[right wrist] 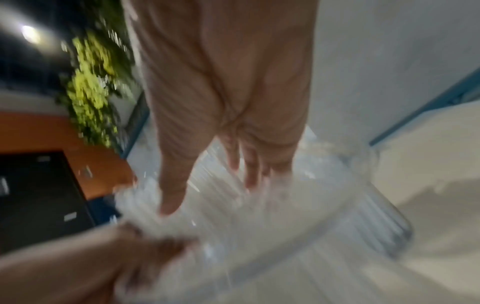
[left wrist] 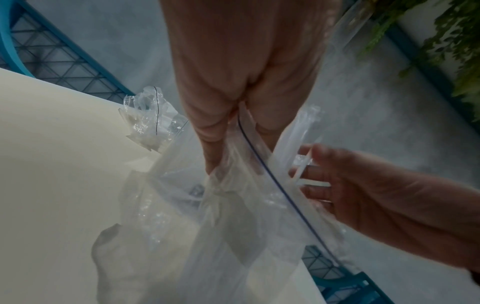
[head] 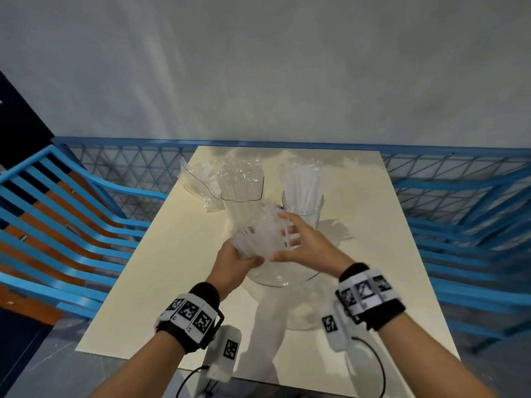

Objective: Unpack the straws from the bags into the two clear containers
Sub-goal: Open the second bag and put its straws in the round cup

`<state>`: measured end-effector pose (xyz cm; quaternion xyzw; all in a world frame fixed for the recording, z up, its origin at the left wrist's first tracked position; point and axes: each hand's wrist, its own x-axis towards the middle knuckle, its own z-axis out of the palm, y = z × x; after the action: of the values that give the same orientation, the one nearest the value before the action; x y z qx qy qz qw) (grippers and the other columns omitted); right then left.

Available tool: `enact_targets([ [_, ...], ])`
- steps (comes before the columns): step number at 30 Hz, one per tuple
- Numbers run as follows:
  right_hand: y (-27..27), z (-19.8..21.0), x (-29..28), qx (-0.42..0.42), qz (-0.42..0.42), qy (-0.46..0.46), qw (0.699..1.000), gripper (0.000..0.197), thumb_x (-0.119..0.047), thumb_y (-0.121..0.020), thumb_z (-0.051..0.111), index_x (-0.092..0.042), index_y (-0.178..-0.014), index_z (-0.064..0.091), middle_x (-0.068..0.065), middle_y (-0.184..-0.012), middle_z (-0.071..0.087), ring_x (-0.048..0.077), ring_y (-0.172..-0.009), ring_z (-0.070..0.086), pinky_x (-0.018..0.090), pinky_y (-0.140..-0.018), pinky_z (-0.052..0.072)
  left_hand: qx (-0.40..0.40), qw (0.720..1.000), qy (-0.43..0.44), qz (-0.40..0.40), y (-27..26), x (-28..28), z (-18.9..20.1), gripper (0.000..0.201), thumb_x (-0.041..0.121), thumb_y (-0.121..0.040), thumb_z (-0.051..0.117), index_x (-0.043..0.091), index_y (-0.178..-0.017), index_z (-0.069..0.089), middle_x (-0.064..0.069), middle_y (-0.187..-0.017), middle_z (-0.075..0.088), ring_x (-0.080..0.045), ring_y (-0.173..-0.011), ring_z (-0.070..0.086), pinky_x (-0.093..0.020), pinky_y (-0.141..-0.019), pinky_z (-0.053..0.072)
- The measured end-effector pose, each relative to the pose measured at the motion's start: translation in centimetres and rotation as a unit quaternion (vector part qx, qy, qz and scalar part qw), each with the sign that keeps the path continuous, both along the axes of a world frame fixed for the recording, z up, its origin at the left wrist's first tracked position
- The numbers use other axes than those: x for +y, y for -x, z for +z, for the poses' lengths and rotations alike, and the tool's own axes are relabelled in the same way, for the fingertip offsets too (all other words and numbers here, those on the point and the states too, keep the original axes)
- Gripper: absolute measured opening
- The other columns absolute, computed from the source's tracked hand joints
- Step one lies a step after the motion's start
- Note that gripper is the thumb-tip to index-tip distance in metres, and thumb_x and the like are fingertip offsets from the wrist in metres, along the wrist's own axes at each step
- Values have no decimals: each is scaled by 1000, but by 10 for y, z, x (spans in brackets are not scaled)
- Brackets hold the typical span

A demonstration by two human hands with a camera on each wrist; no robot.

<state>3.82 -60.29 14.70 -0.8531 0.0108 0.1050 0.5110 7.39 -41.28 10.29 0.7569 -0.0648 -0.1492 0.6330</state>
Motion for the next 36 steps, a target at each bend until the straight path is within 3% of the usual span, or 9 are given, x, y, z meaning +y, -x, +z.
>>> enact_targets([
  [5,5,-40,15,-112,-100,39,988,21,-21,-76,76,-22,-84,57,-8,-71,45,3,-61,43,14,-61,35,37,999,-20,-4,2,3,-11,46,-1,-71,80,8,-114,65,-9,-106,74,-25,-103,68,-36,-89,55],
  [7,2,-42,13,-127,-109,56,984,25,-18,-79,70,-24,-69,48,-4,-75,41,7,-65,43,13,-61,34,38,999,-27,-2,2,4,-11,44,-3,-73,79,8,-113,65,-10,-106,73,-24,-100,69,-32,-85,55],
  [10,-4,-33,7,-109,-136,28,984,10,-19,-84,62,-14,-89,55,3,-94,49,17,-80,49,9,-66,36,40,999,-27,1,3,4,-10,39,-3,-74,78,11,-108,66,-9,-104,74,-23,-98,69,-31,-80,56],
  [12,-8,-31,2,-85,-146,-15,985,24,-24,-85,60,-12,-105,52,6,-103,59,21,-89,54,25,-74,44,41,999,-29,1,3,2,-10,38,-3,-75,77,8,-109,66,-8,-101,74,-23,-95,70,-26,-74,55],
  [14,-10,-31,0,-71,-147,-56,985,26,-28,-84,62,-16,-103,48,5,-100,61,22,-90,57,37,-78,47,36,999,-21,2,4,-2,-9,40,-3,-75,77,7,-112,65,-6,-101,73,-20,-93,70,-21,-70,54],
  [19,-4,-37,5,-71,-86,-68,991,44,-30,-77,77,-23,-114,54,-5,-101,64,9,-89,61,23,-80,48,28,1000,-7,1,3,-11,-6,40,-4,-74,77,8,-110,67,-3,-98,75,-13,-89,72,-18,-67,54],
  [24,-6,-39,-3,-103,-142,-20,984,20,-26,-82,72,-12,-81,58,1,-78,62,19,-75,58,33,-70,47,21,1000,-14,4,2,-15,-5,40,-2,-73,78,10,-109,68,-2,-99,75,-16,-92,71,-22,-71,55],
  [31,-25,0,-28,-141,-217,-133,957,25,-27,-87,55,-5,-86,69,6,-79,74,20,-74,71,34,-76,54,35,999,-20,-12,1,-16,-5,38,2,-77,76,8,-113,65,-3,-98,74,-18,-92,70,-22,-71,54],
  [36,-40,40,-47,-172,-280,-254,910,23,-14,-96,51,5,-109,55,10,-77,69,19,-62,70,37,-70,58,45,998,-34,-14,-1,-15,-8,42,4,-75,79,9,-114,65,-7,-105,73,-23,-100,69,-34,-82,56],
])
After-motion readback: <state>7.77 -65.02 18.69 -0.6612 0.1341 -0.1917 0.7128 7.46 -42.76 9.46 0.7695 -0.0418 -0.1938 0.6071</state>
